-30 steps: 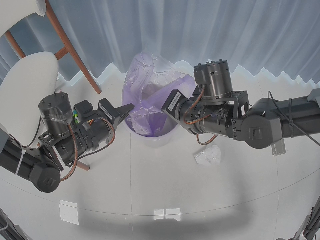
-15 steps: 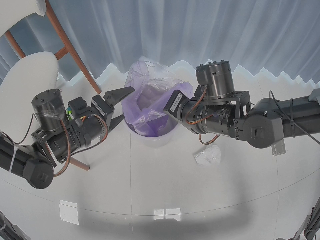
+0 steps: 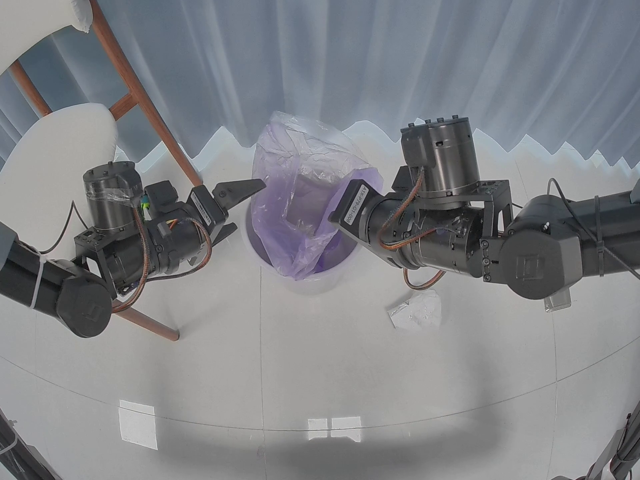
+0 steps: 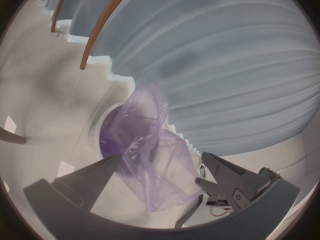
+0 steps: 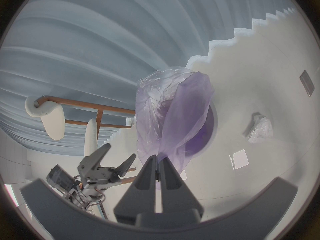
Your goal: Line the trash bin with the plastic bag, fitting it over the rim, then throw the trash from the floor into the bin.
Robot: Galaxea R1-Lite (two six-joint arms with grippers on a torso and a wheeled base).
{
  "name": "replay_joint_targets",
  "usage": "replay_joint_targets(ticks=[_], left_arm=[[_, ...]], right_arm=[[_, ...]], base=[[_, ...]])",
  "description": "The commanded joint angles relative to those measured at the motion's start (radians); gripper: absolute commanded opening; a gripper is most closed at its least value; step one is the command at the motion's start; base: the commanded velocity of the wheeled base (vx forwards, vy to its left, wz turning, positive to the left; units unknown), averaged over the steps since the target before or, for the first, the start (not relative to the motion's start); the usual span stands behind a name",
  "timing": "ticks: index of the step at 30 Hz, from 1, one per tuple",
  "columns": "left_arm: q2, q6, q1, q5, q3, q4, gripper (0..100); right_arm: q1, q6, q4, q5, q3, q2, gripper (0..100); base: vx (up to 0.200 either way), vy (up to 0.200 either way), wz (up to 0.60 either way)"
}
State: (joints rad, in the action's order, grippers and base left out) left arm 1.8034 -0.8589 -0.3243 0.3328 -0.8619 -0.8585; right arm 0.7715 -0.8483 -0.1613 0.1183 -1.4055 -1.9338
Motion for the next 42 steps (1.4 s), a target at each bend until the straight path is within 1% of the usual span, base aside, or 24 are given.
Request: replay_joint_targets(ticks=[1, 6, 8, 9, 11, 15, 25, 29, 32, 36, 37, 40, 42], left_arm=[[0.086, 0.015, 0.001, 0.006, -0.031, 0.001, 100], [0.142, 0.015, -0.002, 0.006, -0.106, 0.003, 100], [0.162, 0.015, -0.004, 0.006, -0.144, 0.029, 100], [0.162, 0.015, -0.004, 0.006, -0.146, 0.03, 0], [0.165, 0.017, -0.007, 0.006, -0.169, 0.065, 0], [0.177, 0.017, -0.012, 0.008, -0.197, 0.084, 0], [0.195, 0.015, 0.002, 0.008, -0.207, 0.082, 0], [0.182, 0.017, -0.009, 0.008, -0.207, 0.084, 0], [0.152, 0.017, -0.022, 0.005, -0.19, 0.084, 0], [0.088, 0.017, -0.016, -0.001, -0.118, 0.076, 0], [0.079, 0.017, -0.015, -0.001, -0.111, 0.075, 100], [0.039, 0.021, -0.01, 0.0, -0.091, 0.079, 100], [0.037, 0.06, -0.01, 0.0, -0.098, 0.085, 100]], right_arm=[[0.003, 0.002, -0.001, 0.0, 0.011, 0.013, 0], [0.005, 0.0, -0.001, 0.0, 0.014, 0.015, 0], [0.005, 0.0, -0.001, 0.0, 0.023, 0.021, 0], [0.005, 0.0, -0.001, 0.0, 0.023, 0.021, 0], [0.006, 0.0, -0.001, 0.0, 0.028, 0.026, 0], [0.006, 0.0, -0.001, 0.0, 0.034, 0.027, 0], [0.012, 0.002, -0.001, 0.0, 0.051, 0.039, 0], [0.012, 0.002, -0.001, 0.0, 0.068, 0.045, 0], [0.012, 0.0, -0.001, 0.0, 0.068, 0.047, 0], [0.012, 0.002, -0.001, 0.0, 0.068, 0.047, 0], [0.012, 0.0, -0.001, 0.0, 0.069, 0.047, 0], [0.012, 0.0, -0.001, 0.0, 0.071, 0.047, 0], [0.012, 0.0, -0.001, 0.0, 0.071, 0.045, 0]], base=[[0.0, 0.0, 0.0], [0.0, 0.0, 0.0], [0.0, 0.0, 0.0], [0.0, 0.0, 0.0], [0.0, 0.0, 0.0], [0.0, 0.0, 0.0], [0.0, 0.0, 0.0], [0.0, 0.0, 0.0], [0.0, 0.0, 0.0], [0.0, 0.0, 0.0], [0.0, 0.0, 0.0], [0.0, 0.0, 0.0], [0.0, 0.0, 0.0]])
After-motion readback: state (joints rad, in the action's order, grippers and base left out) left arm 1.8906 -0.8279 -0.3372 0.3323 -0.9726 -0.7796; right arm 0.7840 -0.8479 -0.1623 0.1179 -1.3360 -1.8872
